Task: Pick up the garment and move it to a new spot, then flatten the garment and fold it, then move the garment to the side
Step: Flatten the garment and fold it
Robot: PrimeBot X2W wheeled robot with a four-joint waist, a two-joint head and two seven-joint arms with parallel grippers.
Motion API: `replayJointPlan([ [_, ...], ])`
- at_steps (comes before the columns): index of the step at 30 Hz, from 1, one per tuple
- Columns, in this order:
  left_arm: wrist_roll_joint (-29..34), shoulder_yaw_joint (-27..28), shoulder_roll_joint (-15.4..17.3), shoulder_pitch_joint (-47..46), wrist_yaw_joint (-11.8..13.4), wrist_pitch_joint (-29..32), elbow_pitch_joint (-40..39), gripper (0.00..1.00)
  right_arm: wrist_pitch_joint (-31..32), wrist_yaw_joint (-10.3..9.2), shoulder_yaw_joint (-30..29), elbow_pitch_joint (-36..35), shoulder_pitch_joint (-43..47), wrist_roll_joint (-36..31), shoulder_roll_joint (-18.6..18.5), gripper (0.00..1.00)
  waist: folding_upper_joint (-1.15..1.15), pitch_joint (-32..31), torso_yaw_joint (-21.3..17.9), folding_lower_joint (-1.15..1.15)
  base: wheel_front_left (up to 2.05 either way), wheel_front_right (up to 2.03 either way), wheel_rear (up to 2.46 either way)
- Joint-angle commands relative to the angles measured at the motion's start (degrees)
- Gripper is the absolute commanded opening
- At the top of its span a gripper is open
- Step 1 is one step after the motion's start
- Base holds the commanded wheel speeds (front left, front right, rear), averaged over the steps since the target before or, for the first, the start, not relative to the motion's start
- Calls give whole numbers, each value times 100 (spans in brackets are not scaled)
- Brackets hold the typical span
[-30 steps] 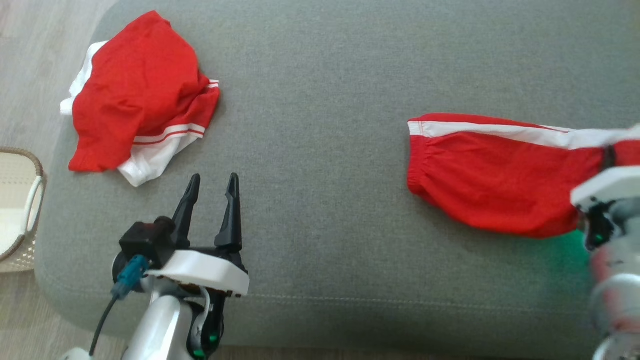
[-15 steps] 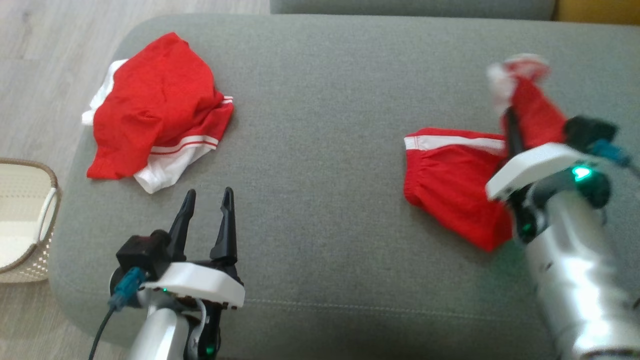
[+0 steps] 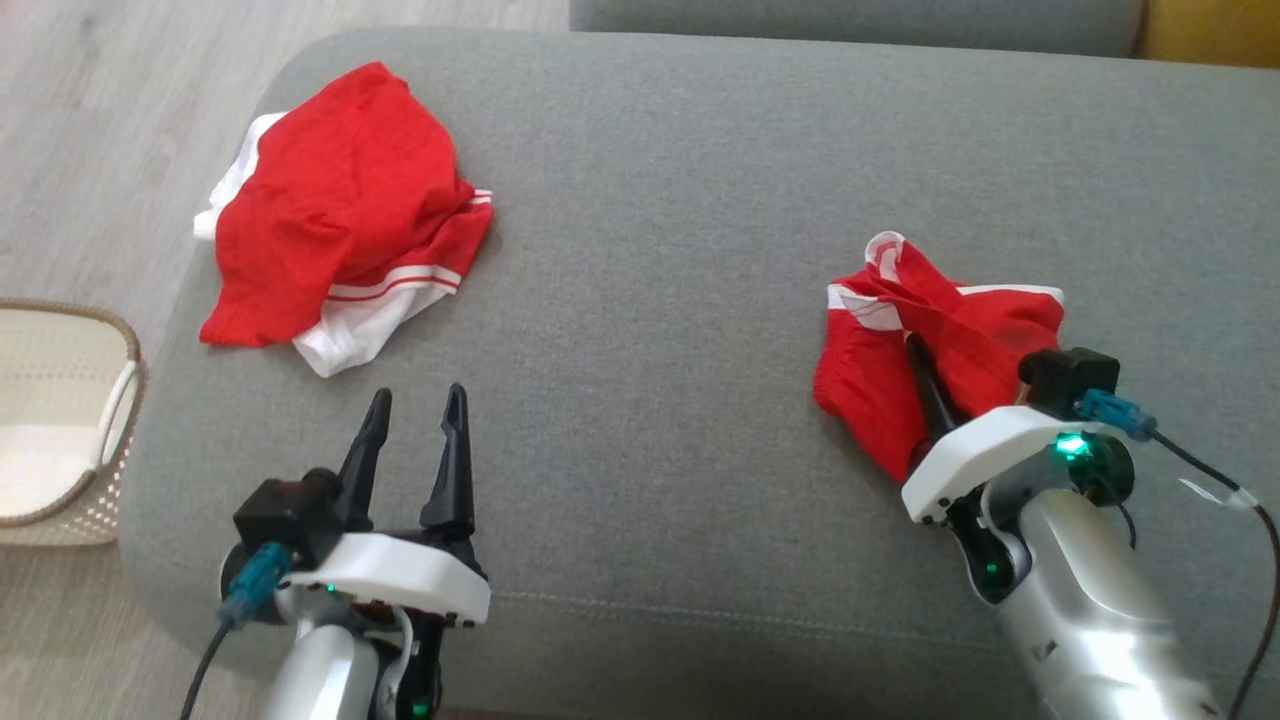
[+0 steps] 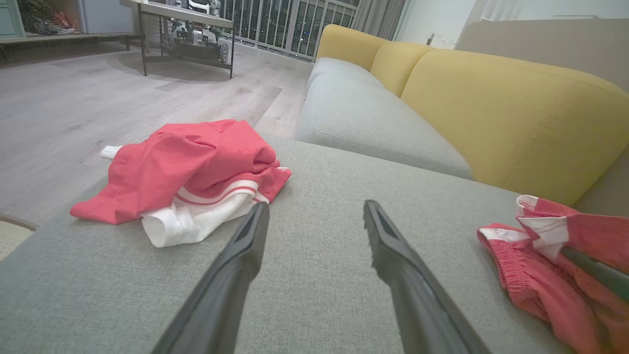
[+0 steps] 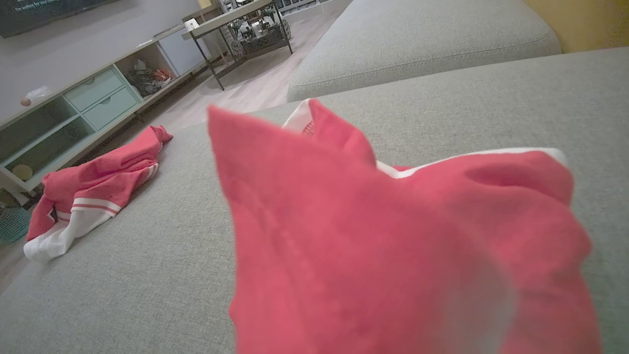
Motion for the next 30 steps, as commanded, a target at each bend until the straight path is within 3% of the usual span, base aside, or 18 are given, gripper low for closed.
replayJointPlan([
  [1,-38,146,21,-119,10,-70,-175,100,-53,-1,129,-192,-189,25,66,0,0,27,32,0,0,0,0],
  [3,-62,122,21,-125,19,-70,-179,100,-53,-1,120,-168,-198,-2,66,0,0,67,60,0,0,0,0],
  [4,-86,106,21,-143,30,-70,-185,100,-53,-1,114,-164,-221,-105,66,95,0,111,84,0,0,0,0],
  [5,-97,96,21,-154,35,-70,-186,100,-53,-1,131,-169,-223,-91,66,100,0,137,96,0,0,0,0],
  [15,-193,53,21,-144,96,-70,-150,100,-53,-1,601,-584,-57,232,66,100,0,163,109,0,0,0,0],
  [22,-210,31,21,-154,119,-70,-150,100,304,-1,1195,-311,44,456,66,100,0,122,26,0,0,0,0],
  [30,-171,94,21,-113,130,-70,-156,100,269,-1,1258,-390,-131,941,66,100,0,8,-183,0,0,0,0],
])
